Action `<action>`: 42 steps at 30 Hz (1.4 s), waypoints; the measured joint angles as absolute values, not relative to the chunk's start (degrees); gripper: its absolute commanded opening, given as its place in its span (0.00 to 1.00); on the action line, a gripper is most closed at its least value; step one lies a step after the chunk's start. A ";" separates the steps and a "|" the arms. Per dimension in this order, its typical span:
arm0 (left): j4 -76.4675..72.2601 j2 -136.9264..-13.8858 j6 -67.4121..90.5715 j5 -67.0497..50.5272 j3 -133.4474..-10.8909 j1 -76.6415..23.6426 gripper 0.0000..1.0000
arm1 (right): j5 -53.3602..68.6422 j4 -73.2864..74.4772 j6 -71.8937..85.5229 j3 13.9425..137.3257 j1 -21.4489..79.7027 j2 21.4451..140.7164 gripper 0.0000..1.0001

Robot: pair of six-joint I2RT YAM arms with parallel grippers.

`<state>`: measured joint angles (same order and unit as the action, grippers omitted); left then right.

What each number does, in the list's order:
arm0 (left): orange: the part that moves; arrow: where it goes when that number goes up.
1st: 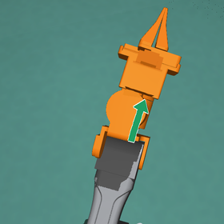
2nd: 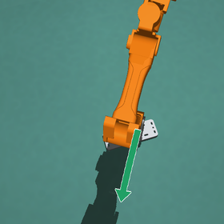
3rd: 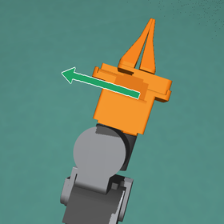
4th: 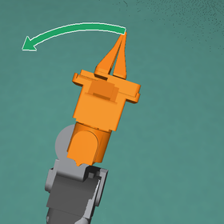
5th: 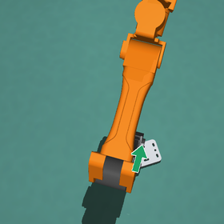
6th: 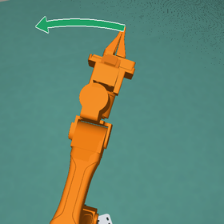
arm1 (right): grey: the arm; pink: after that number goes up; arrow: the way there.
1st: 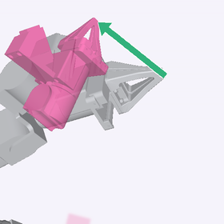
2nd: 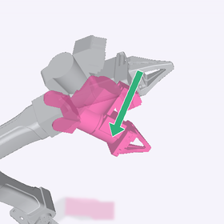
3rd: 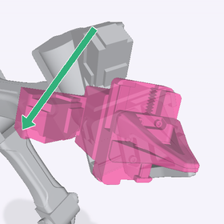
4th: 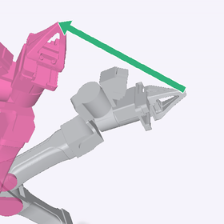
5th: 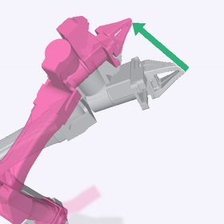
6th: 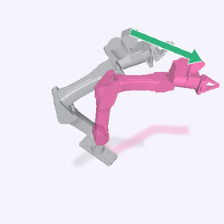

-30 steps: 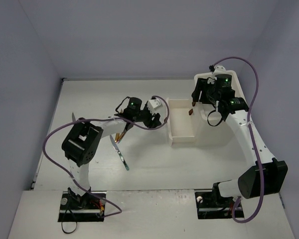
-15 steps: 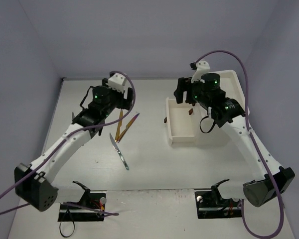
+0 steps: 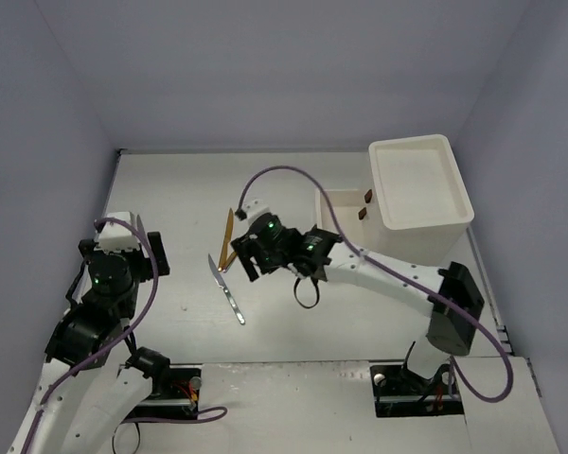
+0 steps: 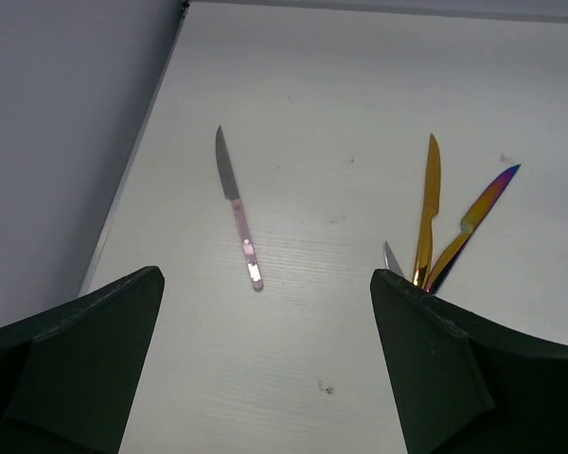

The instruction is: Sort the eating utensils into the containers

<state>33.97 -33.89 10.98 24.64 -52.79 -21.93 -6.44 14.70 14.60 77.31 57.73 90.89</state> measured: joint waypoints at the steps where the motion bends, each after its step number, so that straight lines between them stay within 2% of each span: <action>1: 34.62 -31.59 11.52 25.11 -51.15 -21.93 0.89 | -6.68 14.62 15.47 77.26 59.31 93.02 0.68; 8: 36.64 -28.08 15.39 27.13 -44.01 -21.89 0.89 | -6.96 12.93 20.58 77.39 67.28 105.34 0.63; 16: 36.52 -28.32 16.85 26.85 -42.49 -20.95 0.89 | -6.50 10.57 24.14 80.58 69.60 117.01 0.54; 19: 36.51 -28.14 17.15 26.56 -42.50 -20.86 0.89 | -6.68 9.55 24.66 82.06 69.73 118.23 0.44; 26: 36.51 -28.00 17.26 26.37 -42.48 -19.68 0.89 | -7.69 8.47 25.76 83.68 69.73 120.14 0.09; 29: 36.51 -27.83 17.26 26.37 -42.48 -19.33 0.89 | -7.69 7.96 26.08 84.34 69.69 120.75 0.00; 38: 36.51 -26.50 17.23 26.20 -42.48 -18.89 0.89 | -8.46 9.28 23.48 85.01 69.69 119.82 0.00; 42: 36.51 -25.50 17.23 26.24 -42.46 -18.67 0.89 | -11.14 10.55 22.06 84.36 68.86 113.97 0.00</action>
<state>36.51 -25.50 17.23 26.24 -42.46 -18.67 -11.14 10.55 22.06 84.36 68.85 113.97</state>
